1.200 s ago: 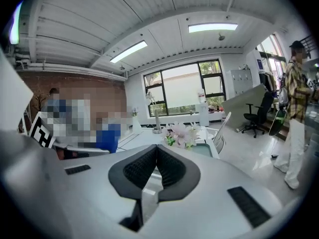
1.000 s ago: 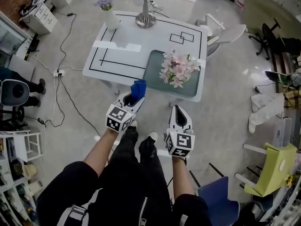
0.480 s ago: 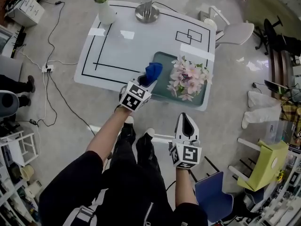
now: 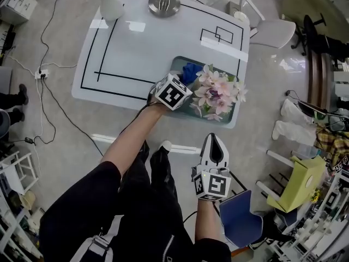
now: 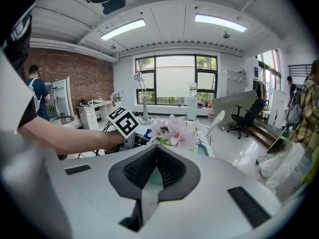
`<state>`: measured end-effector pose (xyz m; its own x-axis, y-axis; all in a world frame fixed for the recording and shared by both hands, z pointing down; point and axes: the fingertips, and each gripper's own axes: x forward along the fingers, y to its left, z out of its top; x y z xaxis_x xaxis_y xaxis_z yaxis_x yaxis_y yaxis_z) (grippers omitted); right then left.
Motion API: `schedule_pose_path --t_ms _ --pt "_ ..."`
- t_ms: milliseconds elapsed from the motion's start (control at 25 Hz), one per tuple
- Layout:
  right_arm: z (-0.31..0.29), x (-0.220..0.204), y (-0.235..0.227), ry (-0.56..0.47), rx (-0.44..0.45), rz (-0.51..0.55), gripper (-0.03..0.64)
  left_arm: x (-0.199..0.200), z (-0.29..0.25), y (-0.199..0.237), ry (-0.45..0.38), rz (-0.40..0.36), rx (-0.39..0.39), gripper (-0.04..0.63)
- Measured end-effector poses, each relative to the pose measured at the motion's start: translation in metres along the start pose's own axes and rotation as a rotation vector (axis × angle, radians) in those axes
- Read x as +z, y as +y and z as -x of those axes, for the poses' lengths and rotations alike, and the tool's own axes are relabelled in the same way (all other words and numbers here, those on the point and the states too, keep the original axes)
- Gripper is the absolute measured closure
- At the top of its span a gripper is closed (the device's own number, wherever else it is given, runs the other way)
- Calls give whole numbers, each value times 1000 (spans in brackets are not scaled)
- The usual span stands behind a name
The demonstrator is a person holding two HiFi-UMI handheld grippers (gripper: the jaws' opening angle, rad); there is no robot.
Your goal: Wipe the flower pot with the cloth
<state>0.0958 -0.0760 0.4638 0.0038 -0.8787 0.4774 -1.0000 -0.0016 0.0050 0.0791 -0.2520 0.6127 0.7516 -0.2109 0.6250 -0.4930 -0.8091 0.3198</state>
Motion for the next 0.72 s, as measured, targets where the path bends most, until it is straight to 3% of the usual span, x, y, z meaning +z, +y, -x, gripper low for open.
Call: schedule_pose_path --t_ms 160,400,720 --pt "1 -4 -9 14 -26 -12 607 -4 -19 -5 72 76 -75 472" --pt "3 -4 -14 12 -37 -27 608 -15 -18 -13 86 120 -118 472" --pt "2 -7 -9 6 -9 -42 608 -30 -2 -36 71 108 -156 472"
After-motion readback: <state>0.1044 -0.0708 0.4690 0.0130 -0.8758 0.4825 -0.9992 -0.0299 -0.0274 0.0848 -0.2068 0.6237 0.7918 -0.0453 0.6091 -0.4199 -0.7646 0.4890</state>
